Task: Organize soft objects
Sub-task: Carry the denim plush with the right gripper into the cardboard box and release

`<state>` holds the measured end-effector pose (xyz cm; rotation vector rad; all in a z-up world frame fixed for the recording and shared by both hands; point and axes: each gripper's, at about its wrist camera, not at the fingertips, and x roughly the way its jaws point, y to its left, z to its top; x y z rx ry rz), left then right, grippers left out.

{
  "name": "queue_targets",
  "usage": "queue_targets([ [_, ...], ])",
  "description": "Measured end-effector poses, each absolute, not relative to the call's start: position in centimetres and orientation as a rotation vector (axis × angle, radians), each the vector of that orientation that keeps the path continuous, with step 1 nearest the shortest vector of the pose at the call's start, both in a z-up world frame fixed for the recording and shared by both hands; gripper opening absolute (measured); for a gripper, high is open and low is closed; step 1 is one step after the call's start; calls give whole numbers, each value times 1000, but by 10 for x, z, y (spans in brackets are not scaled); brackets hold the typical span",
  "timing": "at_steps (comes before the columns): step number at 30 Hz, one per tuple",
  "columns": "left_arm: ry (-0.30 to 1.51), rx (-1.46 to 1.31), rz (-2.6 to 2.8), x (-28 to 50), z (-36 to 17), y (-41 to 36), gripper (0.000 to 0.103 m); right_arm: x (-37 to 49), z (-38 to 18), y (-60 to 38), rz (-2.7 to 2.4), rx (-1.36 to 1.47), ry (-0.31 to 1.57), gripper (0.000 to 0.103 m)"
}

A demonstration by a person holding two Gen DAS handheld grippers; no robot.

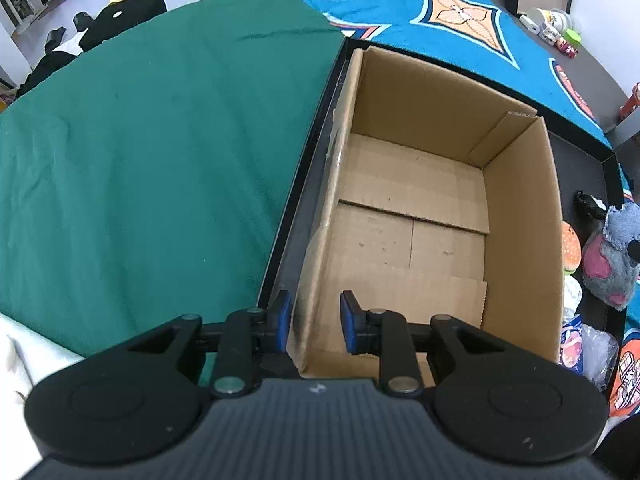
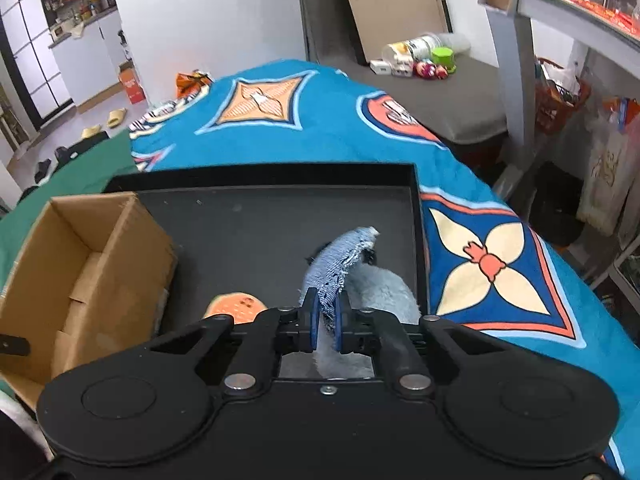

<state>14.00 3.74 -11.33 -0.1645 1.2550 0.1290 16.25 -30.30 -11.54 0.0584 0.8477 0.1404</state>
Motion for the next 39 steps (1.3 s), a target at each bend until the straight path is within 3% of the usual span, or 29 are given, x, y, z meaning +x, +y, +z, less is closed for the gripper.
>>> queue_targets([
  [3,1246,-186,135,137,-112,41,12,159,-105,-298,157,72,826,8],
  [21,1219,-215,152,134,-108,48,13,144,-49,-215,350,29,737,8],
  [39,1243,-253,98,137,-116,61,12,137,-50,-132,464,-87,758,8],
])
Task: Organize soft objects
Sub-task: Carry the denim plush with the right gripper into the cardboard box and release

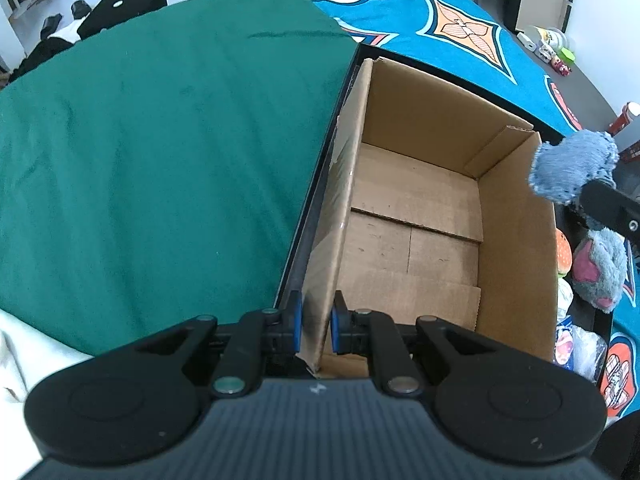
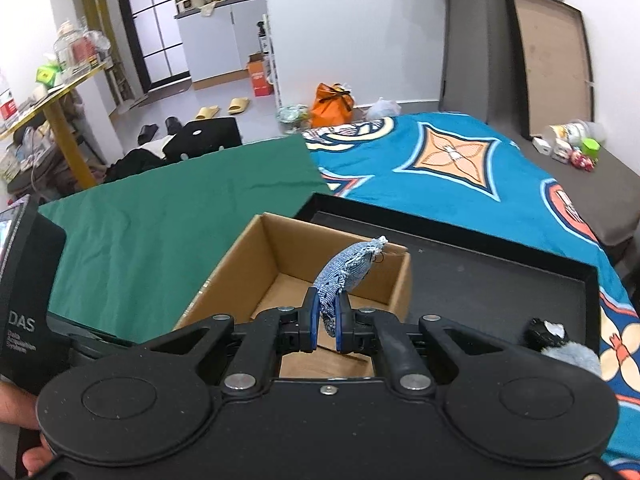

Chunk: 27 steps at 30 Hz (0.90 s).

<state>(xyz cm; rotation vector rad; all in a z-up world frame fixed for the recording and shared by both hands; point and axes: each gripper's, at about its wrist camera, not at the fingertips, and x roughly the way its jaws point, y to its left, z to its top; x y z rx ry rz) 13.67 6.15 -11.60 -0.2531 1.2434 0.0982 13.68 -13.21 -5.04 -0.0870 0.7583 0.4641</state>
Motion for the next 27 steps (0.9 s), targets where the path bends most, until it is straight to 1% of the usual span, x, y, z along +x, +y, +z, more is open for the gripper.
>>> queue_targets([
  [3,1240,-264,94,135,-118,64,13,138,-46,-120,493,-105,746,9],
  [4,1238,-266,93,135,-118,64,13,139,-43,-115,510,-106,743,12],
  [5,1237,-266,93,135,-118,64,13,139,-42,-112,527,-105,738,13],
  [6,1235,-268,93,134,-119,64,13,140,-40,-108,541,-109,725,17],
  [9,1231,-277,91,133,-119,66,13,141,-40,-100,535,-140,717,34],
  [13,1227,-271,87,131,-119,67,13,140,-42,-104,521,-101,734,44],
  [18,1235,-250,77,131,-119,64,13,133,-44,-118,487,-81,734,53],
  [21,1238,-233,76,132,-117,62,14,129,-47,-127,465,-71,729,55],
  [27,1230,-182,89,130,-113,55,16,127,-54,-148,406,-34,734,62],
])
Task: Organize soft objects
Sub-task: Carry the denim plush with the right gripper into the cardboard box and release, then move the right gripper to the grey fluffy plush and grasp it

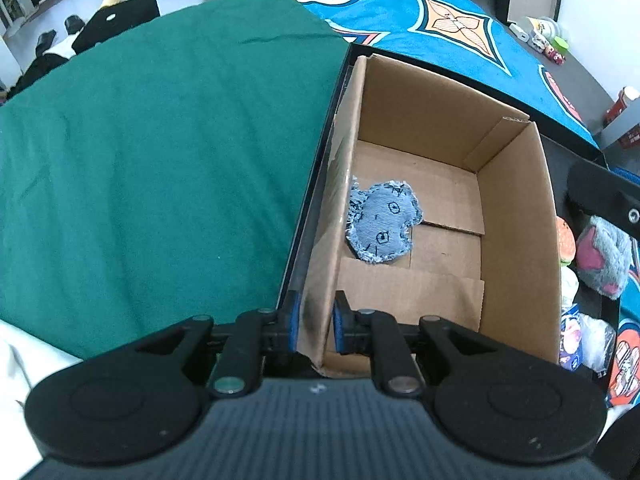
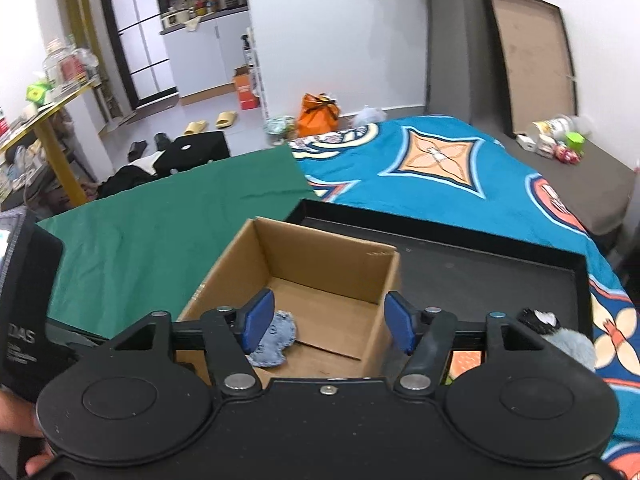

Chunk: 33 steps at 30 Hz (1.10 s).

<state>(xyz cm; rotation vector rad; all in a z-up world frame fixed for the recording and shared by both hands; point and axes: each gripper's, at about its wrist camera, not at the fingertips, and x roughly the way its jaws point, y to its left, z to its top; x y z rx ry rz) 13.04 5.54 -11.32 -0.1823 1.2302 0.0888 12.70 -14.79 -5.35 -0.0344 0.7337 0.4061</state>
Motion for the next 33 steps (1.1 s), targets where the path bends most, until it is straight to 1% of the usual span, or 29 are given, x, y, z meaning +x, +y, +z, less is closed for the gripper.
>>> queue_targets([
  [8,1206,-148,129,125,-105,49,17,119,-64,-177,350,-1,733,70],
  [14,1192,-117,151,122,-100,44,24,115,-74,-201,303,21,742,73],
  [19,1157,-88,171,118,-93,37,30,109,-85,-223,256,43,738,79],
  [24,1145,-15,178,118,-89,25,31,108,-97,-243,216,55,742,79],
  [26,1125,7,182,116,-87,22,35,107,-101,-251,194,56,732,79],
  [28,1114,15,181,115,-86,20,43,108,-104,-259,176,55,727,79],
  [33,1124,-4,179,116,-86,21,55,112,-115,-278,124,47,723,79],
])
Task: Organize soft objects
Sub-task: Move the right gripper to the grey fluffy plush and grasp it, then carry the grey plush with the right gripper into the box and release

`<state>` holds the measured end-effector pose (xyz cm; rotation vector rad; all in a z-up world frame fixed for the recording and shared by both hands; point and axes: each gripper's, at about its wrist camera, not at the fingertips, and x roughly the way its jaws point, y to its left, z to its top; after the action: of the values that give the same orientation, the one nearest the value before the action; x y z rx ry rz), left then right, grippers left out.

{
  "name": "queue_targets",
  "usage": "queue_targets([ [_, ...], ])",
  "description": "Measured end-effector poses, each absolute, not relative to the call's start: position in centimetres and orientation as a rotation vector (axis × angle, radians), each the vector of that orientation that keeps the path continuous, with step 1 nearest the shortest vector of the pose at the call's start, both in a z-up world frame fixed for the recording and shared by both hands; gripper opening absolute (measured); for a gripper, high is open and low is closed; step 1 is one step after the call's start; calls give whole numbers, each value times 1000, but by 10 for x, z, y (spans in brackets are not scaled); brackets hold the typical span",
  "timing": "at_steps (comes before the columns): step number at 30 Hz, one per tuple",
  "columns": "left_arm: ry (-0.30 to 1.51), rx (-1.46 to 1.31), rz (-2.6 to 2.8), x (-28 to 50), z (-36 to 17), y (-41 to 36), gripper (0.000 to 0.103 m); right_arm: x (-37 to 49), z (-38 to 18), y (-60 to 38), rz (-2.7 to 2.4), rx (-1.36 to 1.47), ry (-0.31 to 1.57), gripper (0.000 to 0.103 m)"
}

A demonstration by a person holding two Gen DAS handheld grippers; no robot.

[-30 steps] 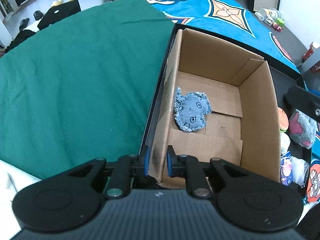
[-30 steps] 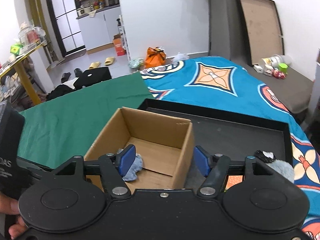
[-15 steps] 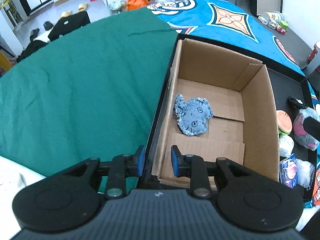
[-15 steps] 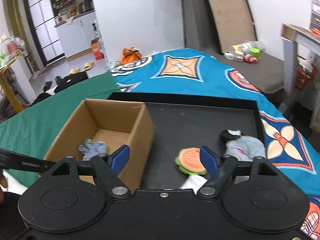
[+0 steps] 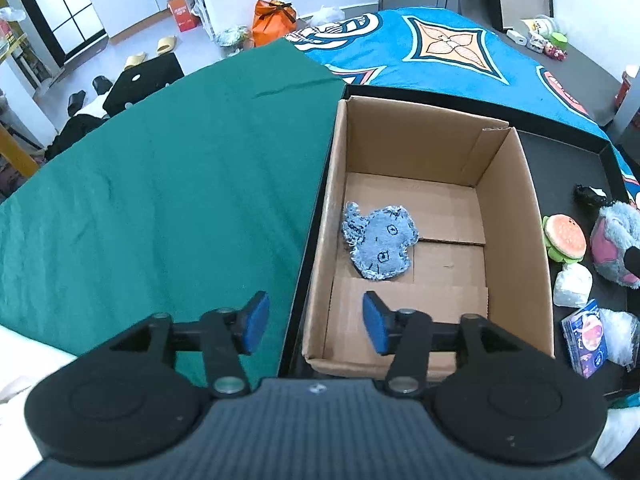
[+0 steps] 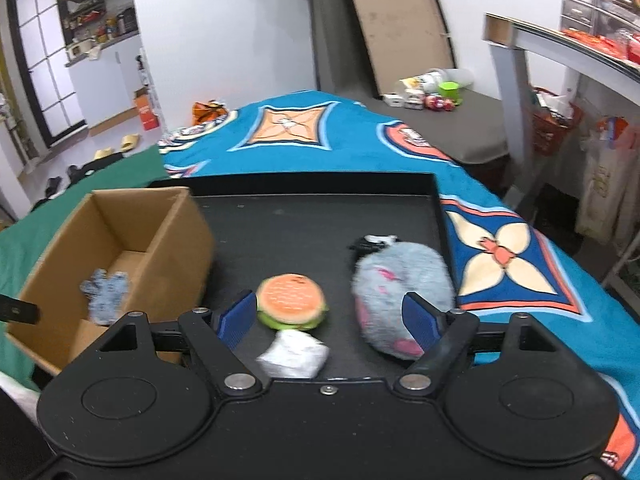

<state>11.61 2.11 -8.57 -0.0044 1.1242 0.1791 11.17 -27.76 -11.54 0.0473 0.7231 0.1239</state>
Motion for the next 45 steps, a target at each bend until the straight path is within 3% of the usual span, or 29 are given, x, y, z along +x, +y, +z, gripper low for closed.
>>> queue_targets([
  [7,1127,30,181,117,-85,14,66,118,-131,-296,67,40,741,79],
  [24,1184,89,159,128,-93,-1,71,146,-158,-302,28,-50,799,79],
  [26,1187,90,163,129,-93,0,71,148,-160,-300,22,-69,802,76],
  [29,1188,87,166,129,-93,0,71,151,-164,-300,35,-78,836,57],
  [31,1187,88,170,130,-93,0,71,150,-163,-298,39,-82,836,50],
  [36,1180,98,174,129,-94,-1,71,145,-155,-295,54,-67,838,44],
  [45,1157,64,174,125,-89,4,71,133,-128,-287,83,-58,799,44],
])
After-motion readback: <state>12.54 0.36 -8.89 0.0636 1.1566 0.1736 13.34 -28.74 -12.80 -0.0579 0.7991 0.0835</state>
